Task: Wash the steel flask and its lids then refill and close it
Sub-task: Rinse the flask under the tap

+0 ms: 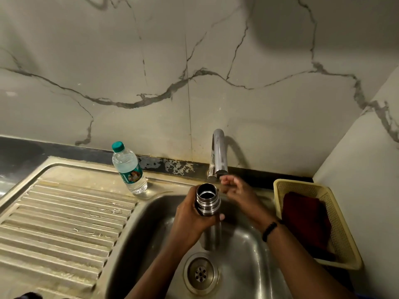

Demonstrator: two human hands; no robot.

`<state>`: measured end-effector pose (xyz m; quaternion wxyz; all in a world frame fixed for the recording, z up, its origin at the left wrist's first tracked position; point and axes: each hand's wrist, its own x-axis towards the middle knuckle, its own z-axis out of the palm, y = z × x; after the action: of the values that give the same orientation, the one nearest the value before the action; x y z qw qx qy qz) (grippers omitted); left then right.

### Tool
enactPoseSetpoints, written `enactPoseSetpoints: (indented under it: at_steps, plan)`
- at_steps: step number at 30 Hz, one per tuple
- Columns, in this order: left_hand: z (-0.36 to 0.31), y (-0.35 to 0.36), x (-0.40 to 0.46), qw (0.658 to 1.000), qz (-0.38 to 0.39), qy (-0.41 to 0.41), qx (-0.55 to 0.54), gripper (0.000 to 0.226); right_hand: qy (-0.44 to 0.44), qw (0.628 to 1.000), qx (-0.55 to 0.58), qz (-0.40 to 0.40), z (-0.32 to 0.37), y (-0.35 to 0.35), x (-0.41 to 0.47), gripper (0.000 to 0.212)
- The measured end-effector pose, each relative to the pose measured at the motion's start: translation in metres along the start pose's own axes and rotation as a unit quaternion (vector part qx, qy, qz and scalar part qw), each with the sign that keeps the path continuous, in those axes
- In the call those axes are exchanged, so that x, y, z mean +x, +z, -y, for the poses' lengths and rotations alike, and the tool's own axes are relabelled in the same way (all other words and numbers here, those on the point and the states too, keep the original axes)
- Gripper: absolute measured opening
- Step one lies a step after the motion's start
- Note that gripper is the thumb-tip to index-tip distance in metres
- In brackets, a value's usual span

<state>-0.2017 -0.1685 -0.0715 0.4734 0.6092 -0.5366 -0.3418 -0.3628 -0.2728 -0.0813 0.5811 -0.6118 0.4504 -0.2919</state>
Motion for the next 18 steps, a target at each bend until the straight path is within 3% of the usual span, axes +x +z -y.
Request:
enactPoseSetpoints:
  at_steps: [2,3,5,8,10,14,18]
  plan:
    - [-0.003,-0.005,-0.004,1.000,-0.005,-0.003,-0.024,0.073,0.013,0.987,-0.019,0.157,-0.012,0.001,-0.038,0.065]
    - [-0.006,-0.007,-0.007,0.999,-0.006,-0.009,-0.044,0.072,0.016,0.979,-0.051,0.195,-0.016,0.008,-0.055,0.079]
    - [-0.015,-0.011,-0.014,0.994,-0.009,-0.031,-0.103,0.072,0.004,0.982,-0.081,0.168,-0.026,0.029,-0.079,0.092]
    - [-0.028,-0.017,-0.025,0.983,-0.014,-0.041,-0.176,0.072,-0.031,0.995,-0.083,0.045,-0.030,0.054,-0.093,0.088]
    - [-0.033,-0.023,-0.033,0.980,-0.018,-0.051,-0.191,0.070,-0.038,0.993,-0.109,0.014,-0.027,0.057,-0.099,0.081]
    - [-0.021,-0.032,-0.045,0.978,-0.049,-0.141,-0.146,0.058,-0.012,0.980,-0.193,0.038,-0.023,0.053,-0.106,0.080]
    - [0.008,-0.034,-0.058,0.926,0.003,-0.320,-0.200,0.027,0.065,0.965,-0.244,0.072,-0.045,0.049,-0.117,0.081]
